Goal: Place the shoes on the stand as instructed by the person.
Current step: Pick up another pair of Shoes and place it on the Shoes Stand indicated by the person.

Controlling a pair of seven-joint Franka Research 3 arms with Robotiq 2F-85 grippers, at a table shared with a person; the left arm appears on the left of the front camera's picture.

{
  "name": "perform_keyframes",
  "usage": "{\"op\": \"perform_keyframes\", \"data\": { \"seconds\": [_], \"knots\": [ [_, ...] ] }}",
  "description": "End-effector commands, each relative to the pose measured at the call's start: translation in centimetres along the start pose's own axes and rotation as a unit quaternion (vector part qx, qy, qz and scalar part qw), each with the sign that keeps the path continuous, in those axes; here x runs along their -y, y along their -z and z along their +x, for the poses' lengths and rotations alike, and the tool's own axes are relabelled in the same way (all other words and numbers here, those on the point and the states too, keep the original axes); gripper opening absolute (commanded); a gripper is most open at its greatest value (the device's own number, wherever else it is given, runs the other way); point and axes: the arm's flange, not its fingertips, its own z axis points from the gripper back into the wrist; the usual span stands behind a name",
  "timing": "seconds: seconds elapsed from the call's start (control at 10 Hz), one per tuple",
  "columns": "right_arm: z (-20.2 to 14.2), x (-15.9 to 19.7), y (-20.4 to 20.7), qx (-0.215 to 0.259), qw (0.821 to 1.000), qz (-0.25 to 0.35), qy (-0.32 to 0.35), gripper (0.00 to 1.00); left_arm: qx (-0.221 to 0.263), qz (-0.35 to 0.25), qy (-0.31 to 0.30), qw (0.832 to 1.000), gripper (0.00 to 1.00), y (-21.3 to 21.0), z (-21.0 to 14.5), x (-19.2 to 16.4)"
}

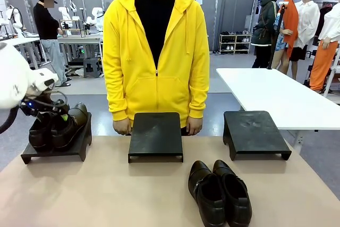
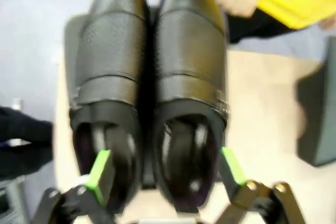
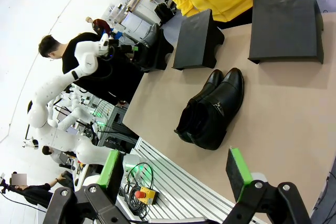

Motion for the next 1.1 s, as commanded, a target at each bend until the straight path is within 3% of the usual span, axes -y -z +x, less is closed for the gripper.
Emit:
{"op": "perform_keyframes", "data": {
  "seconds": [0.0, 0.2, 0.4, 0.6, 0.7, 1.0],
  "knots": [
    [0.0, -0.1, 0.0, 0.005, 1.0, 0.007, -0.008, 1.0, -0.054, -0.045, -0.012, 0.997, 1.0, -6.6, 0.7, -2.6],
    [0.0, -0.1, 0.0, 0.005, 1.0, 0.007, -0.008, 1.0, -0.085, -0.076, -0.023, 0.993, 1.0, -11.0, -1.1, -4.1],
    [0.0, -0.1, 0.0, 0.005, 1.0, 0.007, -0.008, 1.0, -0.099, -0.204, -0.056, 0.972, 1.0, -14.5, -4.4, -5.9],
    [0.0, -0.1, 0.0, 0.005, 1.0, 0.007, -0.008, 1.0, -0.099, -0.327, -0.09, 0.936, 1.0, -16.0, -8.5, -9.0],
    [0.0, -0.1, 0.0, 0.005, 1.0, 0.007, -0.008, 1.0, -0.078, -0.4, -0.12, 0.905, 1.0, -16.2, -10.8, -11.3],
    [0.0, -0.1, 0.0, 0.005, 1.0, 0.007, -0.008, 1.0, -0.017, -0.48, -0.14, 0.866, 1.0, -15.3, -15.1, -17.1]
  ]
}}
